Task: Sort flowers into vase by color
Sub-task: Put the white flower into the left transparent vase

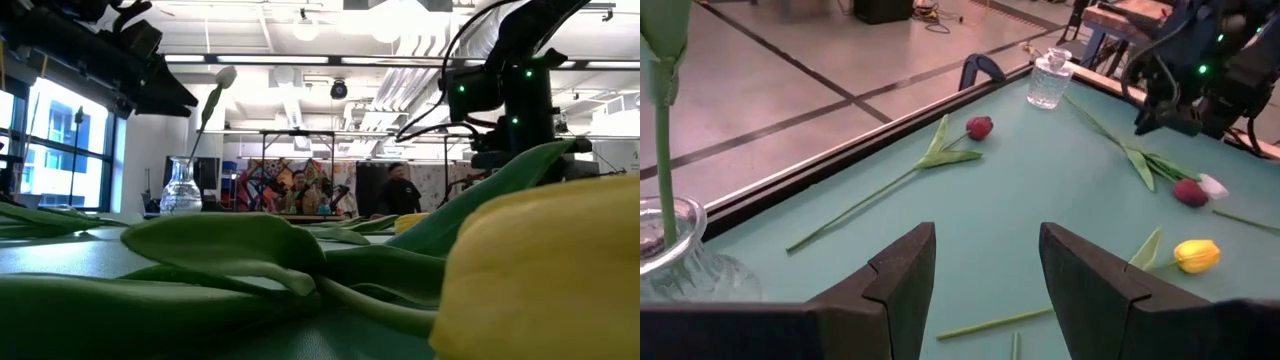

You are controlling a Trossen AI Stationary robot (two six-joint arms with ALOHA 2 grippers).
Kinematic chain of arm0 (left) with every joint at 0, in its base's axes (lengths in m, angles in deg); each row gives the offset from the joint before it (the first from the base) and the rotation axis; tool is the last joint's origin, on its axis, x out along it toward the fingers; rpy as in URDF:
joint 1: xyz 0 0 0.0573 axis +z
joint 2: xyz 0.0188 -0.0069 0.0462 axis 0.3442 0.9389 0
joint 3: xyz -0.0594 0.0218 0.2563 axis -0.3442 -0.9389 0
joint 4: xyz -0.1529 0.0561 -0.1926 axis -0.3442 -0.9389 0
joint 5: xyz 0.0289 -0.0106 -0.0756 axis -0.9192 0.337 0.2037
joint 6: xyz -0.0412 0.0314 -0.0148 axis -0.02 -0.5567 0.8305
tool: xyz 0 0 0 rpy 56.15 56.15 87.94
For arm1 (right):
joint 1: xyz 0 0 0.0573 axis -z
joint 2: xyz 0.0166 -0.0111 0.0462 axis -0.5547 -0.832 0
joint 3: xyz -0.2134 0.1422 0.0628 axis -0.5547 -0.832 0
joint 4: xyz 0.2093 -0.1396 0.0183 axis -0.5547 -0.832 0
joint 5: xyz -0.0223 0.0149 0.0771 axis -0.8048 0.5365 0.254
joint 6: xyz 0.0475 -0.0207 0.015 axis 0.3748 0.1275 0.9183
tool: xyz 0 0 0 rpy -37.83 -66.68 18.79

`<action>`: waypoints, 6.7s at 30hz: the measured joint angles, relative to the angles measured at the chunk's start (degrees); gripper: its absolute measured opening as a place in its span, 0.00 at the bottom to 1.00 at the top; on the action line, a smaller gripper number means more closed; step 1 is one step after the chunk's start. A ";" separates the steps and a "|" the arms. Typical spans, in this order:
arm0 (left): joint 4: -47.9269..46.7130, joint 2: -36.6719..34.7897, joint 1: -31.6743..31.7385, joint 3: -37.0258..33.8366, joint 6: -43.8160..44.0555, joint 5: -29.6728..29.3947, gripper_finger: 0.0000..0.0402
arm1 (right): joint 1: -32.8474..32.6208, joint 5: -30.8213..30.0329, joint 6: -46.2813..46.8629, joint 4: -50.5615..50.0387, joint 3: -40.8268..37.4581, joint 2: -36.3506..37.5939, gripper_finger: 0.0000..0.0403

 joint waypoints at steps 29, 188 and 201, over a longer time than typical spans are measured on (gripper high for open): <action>-2.11 0.00 0.00 0.00 -0.61 -0.02 0.42 | -1.71 3.13 8.83 11.19 -7.08 -0.20 0.25; 67.92 14.84 0.02 -6.02 -32.04 -10.03 0.00 | -26.05 -25.05 -19.37 28.41 8.26 18.24 0.26; 86.99 21.34 17.96 -10.98 -26.48 -2.80 0.00 | -26.05 -25.06 -19.83 39.48 -0.70 17.73 0.26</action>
